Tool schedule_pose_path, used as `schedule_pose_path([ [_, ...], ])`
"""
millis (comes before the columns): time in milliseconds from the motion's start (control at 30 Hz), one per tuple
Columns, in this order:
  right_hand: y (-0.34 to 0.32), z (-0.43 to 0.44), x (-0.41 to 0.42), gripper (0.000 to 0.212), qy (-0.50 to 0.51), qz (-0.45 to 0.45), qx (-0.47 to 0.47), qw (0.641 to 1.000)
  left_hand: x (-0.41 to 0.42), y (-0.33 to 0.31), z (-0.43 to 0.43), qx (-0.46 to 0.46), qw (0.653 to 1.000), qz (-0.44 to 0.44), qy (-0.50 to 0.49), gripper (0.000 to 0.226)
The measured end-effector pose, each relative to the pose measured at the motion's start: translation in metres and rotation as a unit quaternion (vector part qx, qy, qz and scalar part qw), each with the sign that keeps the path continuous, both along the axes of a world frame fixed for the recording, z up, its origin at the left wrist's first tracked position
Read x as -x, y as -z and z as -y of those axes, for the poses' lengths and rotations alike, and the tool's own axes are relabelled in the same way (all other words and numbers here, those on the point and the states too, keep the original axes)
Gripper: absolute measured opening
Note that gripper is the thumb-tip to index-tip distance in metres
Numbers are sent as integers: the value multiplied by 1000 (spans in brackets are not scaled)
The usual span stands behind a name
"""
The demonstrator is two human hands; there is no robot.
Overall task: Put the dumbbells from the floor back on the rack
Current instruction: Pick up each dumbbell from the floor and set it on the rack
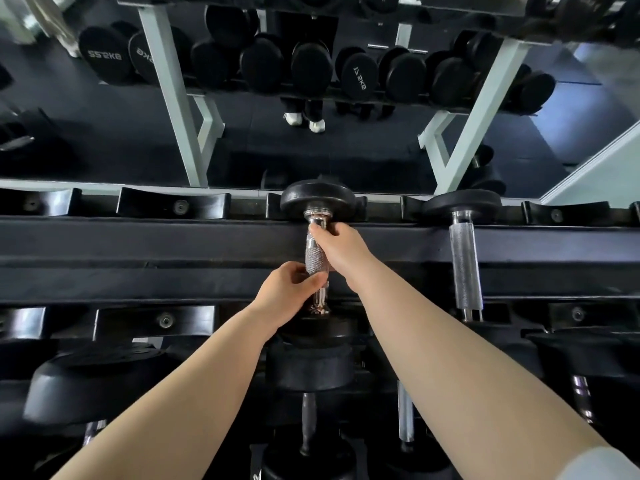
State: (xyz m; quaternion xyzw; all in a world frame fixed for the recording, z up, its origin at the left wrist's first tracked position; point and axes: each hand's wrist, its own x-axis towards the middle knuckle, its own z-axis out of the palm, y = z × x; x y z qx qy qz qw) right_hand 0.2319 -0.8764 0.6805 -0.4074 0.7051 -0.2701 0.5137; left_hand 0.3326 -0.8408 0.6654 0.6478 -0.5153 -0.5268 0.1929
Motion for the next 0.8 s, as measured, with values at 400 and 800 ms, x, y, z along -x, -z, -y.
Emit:
schedule_pose_path([
  [400,-9,-98,37,24,180,81,71,978,9,-35,-67,232,972,-32,36,24],
  [800,43,-327,122,25,242,49,-55,968,57,38,-225,18,959,22,283,32],
])
